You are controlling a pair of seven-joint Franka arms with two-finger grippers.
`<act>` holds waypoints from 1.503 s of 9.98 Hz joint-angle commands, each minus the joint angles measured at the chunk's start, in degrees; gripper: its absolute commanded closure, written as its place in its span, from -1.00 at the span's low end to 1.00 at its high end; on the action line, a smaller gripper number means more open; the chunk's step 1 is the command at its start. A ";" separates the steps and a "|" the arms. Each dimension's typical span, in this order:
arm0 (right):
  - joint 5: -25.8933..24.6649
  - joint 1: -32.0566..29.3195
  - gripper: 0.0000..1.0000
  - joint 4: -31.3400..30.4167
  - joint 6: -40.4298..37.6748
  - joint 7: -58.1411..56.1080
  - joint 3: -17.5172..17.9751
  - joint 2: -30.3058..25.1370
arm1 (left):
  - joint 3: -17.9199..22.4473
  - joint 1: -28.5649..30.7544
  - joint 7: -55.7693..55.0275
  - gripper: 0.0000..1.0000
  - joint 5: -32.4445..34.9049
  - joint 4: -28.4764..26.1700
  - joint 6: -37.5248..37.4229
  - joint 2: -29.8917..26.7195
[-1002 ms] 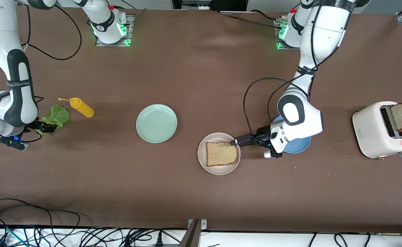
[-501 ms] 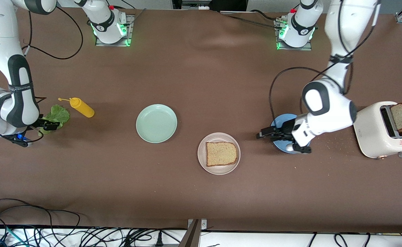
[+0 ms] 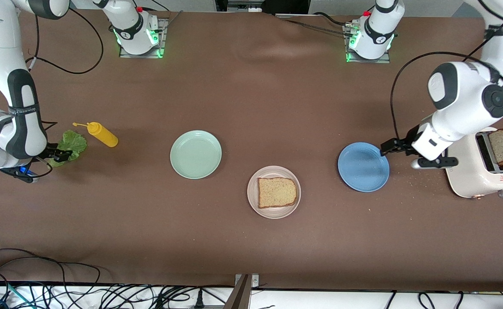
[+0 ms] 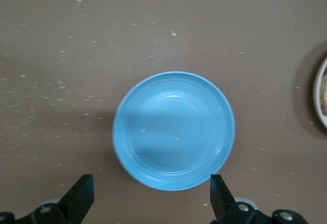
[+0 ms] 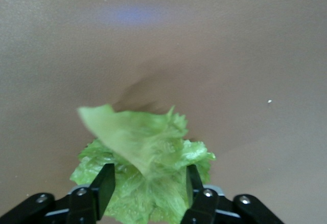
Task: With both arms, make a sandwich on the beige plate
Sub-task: 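Lift the lettuce with the right gripper while the left gripper withdraws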
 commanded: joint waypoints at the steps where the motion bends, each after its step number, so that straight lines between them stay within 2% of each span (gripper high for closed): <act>1: 2.93 -0.39 0.23 -0.36 0.90 -0.80 0.44 0.37 | 4.01 0.07 -1.57 -1.00 3.69 -4.72 -0.12 -5.31; 2: 2.93 -0.39 0.77 -0.36 0.73 -0.80 0.44 0.37 | 4.29 0.85 -1.57 -1.00 3.69 -5.16 -0.12 -6.19; 3: 2.93 -0.21 1.00 -0.36 0.72 -1.06 0.44 0.37 | 4.29 1.12 -1.65 -1.00 3.69 -6.39 -0.12 -8.20; 5: 2.93 -0.04 1.00 -0.27 0.20 -0.98 0.61 0.29 | 4.38 1.74 -1.48 -1.00 3.87 -8.07 -0.04 -8.22; 7: 2.93 0.14 1.00 0.95 -2.16 -0.98 0.79 -1.37 | 4.47 3.32 0.27 -1.00 12.34 -7.20 -3.17 -10.06; 10: 2.41 0.84 1.00 10.41 -15.66 -0.72 0.88 -3.23 | 4.03 3.06 1.51 -1.00 14.07 -4.82 -10.12 -12.25; 12: 2.14 0.93 1.00 17.19 -21.66 -1.32 0.53 -3.93 | 2.72 2.88 1.60 -1.00 13.71 1.91 -20.10 -12.70; 13: 2.14 0.84 1.00 18.87 -23.51 -1.42 0.44 -5.32 | 0.80 2.97 1.60 -1.00 13.02 5.69 -24.86 -12.79; 15: 2.05 1.02 1.00 19.76 -26.42 -1.16 0.70 -8.31 | 0.07 3.06 1.68 -1.00 8.99 11.86 -30.25 -12.35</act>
